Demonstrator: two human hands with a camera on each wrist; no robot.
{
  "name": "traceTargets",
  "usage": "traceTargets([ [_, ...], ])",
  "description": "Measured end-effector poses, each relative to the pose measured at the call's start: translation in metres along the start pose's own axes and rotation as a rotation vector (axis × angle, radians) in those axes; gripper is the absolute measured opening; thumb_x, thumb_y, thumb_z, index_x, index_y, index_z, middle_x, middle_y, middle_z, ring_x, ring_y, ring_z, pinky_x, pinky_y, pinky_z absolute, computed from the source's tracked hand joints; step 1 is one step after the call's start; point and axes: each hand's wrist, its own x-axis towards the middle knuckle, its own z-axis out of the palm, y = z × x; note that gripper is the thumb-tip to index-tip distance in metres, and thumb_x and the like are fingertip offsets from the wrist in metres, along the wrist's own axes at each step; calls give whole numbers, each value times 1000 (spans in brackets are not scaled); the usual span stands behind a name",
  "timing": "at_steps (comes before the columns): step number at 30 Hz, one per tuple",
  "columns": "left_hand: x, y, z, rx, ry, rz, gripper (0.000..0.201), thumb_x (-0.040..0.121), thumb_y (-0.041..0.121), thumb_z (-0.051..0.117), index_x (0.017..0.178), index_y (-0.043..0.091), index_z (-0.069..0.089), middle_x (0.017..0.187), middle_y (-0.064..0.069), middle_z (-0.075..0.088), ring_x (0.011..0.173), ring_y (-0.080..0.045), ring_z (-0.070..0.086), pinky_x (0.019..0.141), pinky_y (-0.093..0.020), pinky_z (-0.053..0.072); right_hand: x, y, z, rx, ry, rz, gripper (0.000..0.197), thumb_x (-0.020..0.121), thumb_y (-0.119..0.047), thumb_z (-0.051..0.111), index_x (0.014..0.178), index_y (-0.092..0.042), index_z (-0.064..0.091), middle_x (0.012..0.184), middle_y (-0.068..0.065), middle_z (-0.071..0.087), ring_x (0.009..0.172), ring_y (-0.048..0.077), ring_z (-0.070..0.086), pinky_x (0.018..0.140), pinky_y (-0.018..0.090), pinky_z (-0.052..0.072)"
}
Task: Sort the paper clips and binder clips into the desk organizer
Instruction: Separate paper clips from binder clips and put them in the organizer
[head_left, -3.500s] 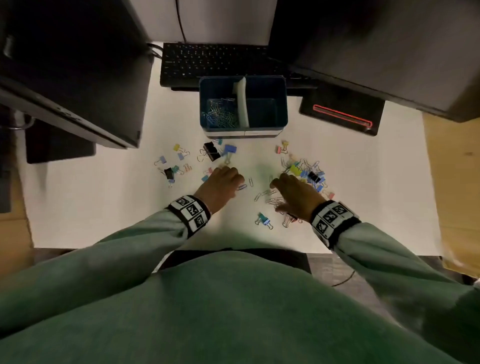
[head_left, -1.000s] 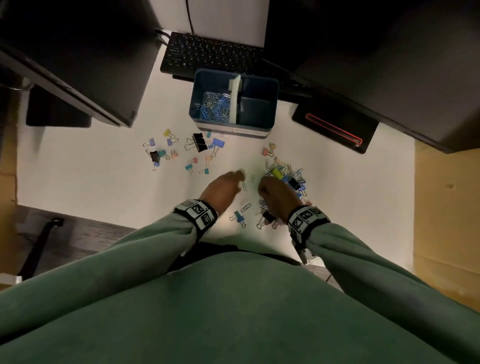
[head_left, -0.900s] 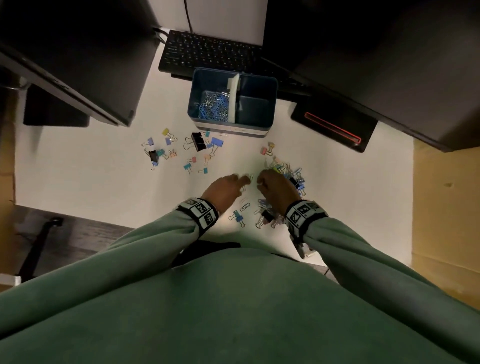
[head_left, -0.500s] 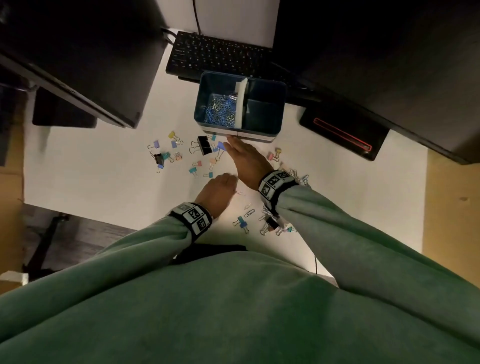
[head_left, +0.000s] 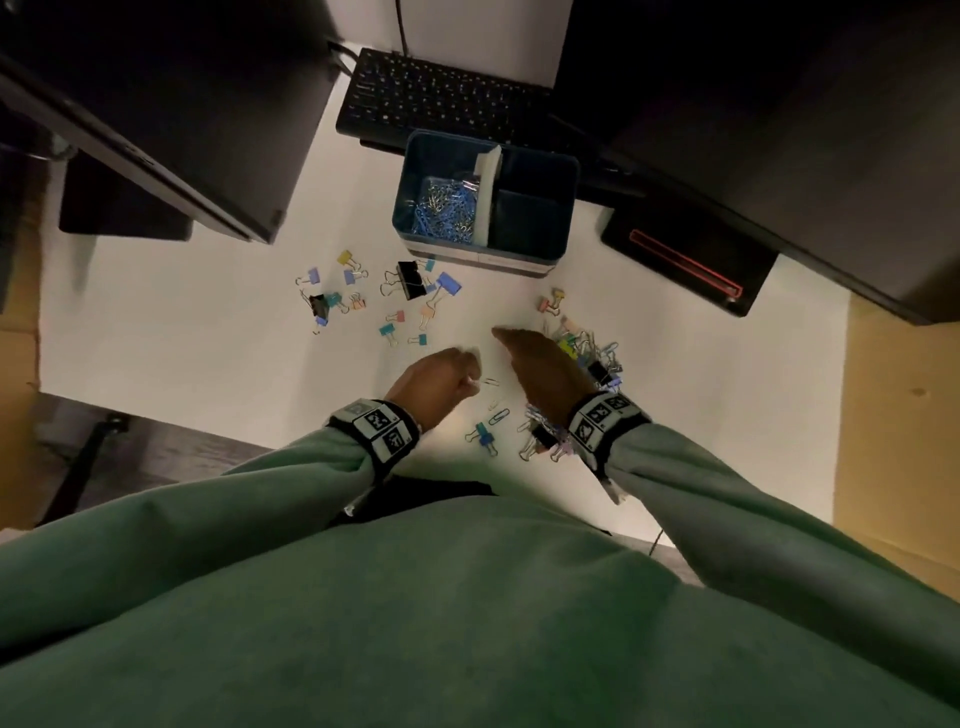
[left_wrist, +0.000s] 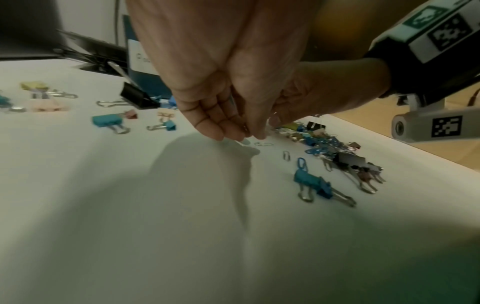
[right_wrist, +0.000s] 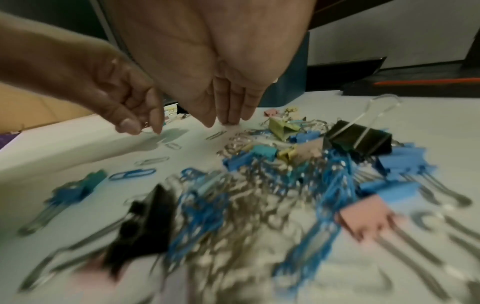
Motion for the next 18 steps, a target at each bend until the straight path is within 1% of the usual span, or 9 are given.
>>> traceTargets([
  [3,2,15,10,16,-45,-2,22,88,22,64,108,14,60,104,-5,65,91,-22,63,79,-28,46,-20,-1,12,74,-16,19,49,99,-5,38,147,-18,36,149,6,41,135,23,40,111,28,25],
  [4,3,18,14,24,-53,-2,23,88,21,63,108,13,60,106,-6,64,93,-23,62,81,-28,46,-25,0,16,119,-22,39,49,101,-5,36,146,-22,37,146,2,44,129,21,47,108,26,27],
  [6,3,22,20,54,-59,-1,19,88,18,61,106,12,58,107,-7,63,94,-24,62,80,-29,45,-30,0,17,137,-28,76,49,99,-6,37,144,-26,39,133,-1,54,107,19,60,97,29,43],
  [7,2,24,22,59,-53,-5,16,89,17,60,103,11,57,104,-8,62,92,-25,62,77,-30,45,-32,3,18,139,-7,94,48,98,-6,39,142,-25,41,130,2,56,104,20,61,92,30,46],
  [9,1,26,25,42,-30,-10,12,90,14,56,100,9,55,98,-10,61,85,-26,60,71,-29,43,-33,10,17,222,143,107,42,98,-8,40,137,-22,46,133,6,56,113,20,57,95,28,45],
  [11,-1,28,26,13,-5,-23,11,91,13,54,101,8,53,96,-9,60,80,-22,58,68,-27,40,-32,16,16,187,294,69,34,98,-10,44,131,-16,52,130,8,55,116,21,54,100,33,45],
  [14,-2,29,28,-48,9,-90,13,94,18,52,105,12,50,92,-5,60,69,-10,55,62,-20,37,-25,12,14,62,288,134,24,94,-19,56,116,-10,57,116,9,57,103,24,58,90,38,50],
  [16,-5,33,31,-133,6,-132,13,94,19,52,106,14,49,87,-2,59,63,0,52,57,-17,36,-18,5,13,21,278,197,31,89,-28,64,113,-9,56,113,9,55,100,24,56,85,39,51],
  [18,-8,38,33,-142,-7,-129,21,91,18,56,109,13,47,87,-6,62,68,-15,60,61,-24,44,-10,0,15,-77,237,204,42,86,-30,68,117,-7,53,119,11,51,108,26,51,87,39,49],
])
